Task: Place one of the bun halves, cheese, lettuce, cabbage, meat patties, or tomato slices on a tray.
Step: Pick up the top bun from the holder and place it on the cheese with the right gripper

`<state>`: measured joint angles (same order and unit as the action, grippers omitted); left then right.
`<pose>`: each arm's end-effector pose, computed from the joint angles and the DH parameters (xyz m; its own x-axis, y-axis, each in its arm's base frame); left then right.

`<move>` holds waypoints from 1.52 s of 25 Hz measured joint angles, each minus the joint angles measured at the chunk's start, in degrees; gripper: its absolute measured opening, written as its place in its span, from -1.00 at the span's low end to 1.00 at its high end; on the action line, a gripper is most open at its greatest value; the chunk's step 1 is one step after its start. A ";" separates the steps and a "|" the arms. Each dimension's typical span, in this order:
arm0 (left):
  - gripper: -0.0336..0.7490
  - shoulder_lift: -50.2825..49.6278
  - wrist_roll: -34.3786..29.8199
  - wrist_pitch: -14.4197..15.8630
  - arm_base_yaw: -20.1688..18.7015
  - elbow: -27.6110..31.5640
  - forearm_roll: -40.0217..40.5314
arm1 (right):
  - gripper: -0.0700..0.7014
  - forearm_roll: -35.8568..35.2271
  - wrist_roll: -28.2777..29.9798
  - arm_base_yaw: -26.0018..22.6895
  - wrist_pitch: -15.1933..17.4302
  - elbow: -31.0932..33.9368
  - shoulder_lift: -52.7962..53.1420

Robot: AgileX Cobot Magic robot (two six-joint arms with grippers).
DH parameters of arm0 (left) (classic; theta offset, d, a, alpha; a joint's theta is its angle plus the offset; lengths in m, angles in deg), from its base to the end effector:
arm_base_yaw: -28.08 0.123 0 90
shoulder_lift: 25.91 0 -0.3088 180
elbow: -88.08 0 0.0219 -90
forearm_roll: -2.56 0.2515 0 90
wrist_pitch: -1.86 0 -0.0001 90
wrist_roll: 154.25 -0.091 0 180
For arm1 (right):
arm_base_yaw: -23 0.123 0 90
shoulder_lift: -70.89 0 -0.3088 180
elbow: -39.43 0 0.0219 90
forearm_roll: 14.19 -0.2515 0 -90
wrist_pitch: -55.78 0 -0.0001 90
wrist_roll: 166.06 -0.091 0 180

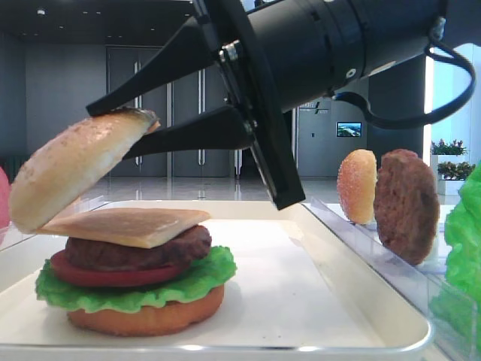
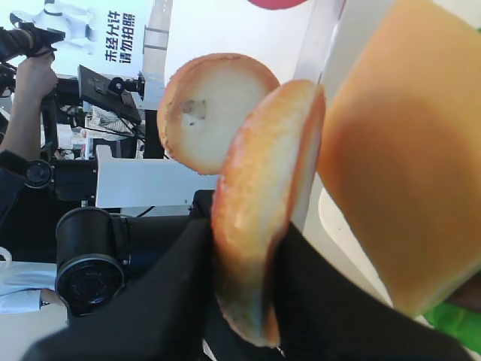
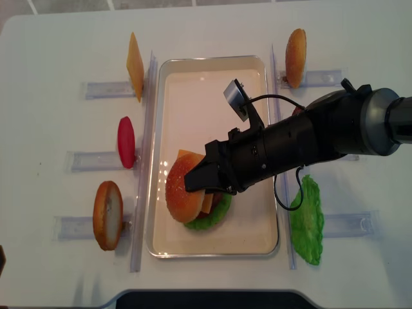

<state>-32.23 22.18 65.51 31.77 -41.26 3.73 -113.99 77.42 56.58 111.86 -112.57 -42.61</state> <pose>-0.0298 -0.0003 0.2660 -0.5128 0.0384 -0.8577 -0.0436 0.9965 0.0707 0.2408 0.2492 0.1913 -0.9594 -0.1594 -0.2325 -0.2729 0.3182 0.9079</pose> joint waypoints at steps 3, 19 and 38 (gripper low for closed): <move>-0.24 0.00 0.00 0.00 0.00 0.00 0.00 | -0.27 0.00 0.00 0.00 0.00 0.00 0.00; -0.24 0.00 0.00 0.00 0.00 0.00 0.00 | -0.27 0.00 0.00 -2.73 2.45 0.00 0.00; -0.24 0.00 0.00 0.00 0.00 0.00 0.00 | -0.23 -0.21 0.00 -2.73 -1.57 0.00 0.00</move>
<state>-32.23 22.18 65.51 31.77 -41.26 3.73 -114.20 77.42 53.85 110.29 -112.57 -42.61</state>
